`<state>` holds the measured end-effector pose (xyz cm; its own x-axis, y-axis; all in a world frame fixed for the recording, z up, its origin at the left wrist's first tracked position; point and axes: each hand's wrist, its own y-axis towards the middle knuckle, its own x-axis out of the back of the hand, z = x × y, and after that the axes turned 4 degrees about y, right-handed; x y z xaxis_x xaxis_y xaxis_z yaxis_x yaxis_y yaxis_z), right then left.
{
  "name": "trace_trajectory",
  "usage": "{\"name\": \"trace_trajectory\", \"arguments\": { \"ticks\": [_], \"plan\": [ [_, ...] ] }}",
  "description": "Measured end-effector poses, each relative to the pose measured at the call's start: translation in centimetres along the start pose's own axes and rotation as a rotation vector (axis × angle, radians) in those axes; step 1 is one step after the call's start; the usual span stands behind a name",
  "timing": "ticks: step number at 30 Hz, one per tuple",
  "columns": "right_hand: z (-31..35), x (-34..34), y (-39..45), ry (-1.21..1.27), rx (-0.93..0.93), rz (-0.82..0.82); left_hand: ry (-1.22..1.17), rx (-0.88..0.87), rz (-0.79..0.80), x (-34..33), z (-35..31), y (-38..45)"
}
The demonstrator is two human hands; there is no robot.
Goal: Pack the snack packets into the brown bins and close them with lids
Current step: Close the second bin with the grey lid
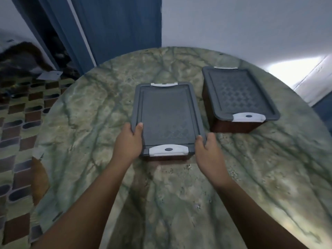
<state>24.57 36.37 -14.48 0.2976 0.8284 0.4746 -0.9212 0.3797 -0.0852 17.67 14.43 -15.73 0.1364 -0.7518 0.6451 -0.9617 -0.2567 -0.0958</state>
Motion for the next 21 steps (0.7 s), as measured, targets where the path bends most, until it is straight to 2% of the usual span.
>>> {"name": "trace_trajectory", "arguments": {
  "ticks": [5, 11, 21],
  "plan": [
    [1.6, -0.6, 3.9, -0.098, -0.037, -0.006, 0.033, -0.035, 0.007, -1.2, -1.9, 4.7],
    [2.7, -1.4, 8.5, -0.092, -0.05, 0.008, -0.005, -0.007, 0.032, -2.6, -3.3, 9.2],
    [2.7, -1.8, 11.2, -0.114, -0.072, 0.04, -0.034, 0.036, 0.051, -3.5, -3.8, 11.1]
  ]
}}
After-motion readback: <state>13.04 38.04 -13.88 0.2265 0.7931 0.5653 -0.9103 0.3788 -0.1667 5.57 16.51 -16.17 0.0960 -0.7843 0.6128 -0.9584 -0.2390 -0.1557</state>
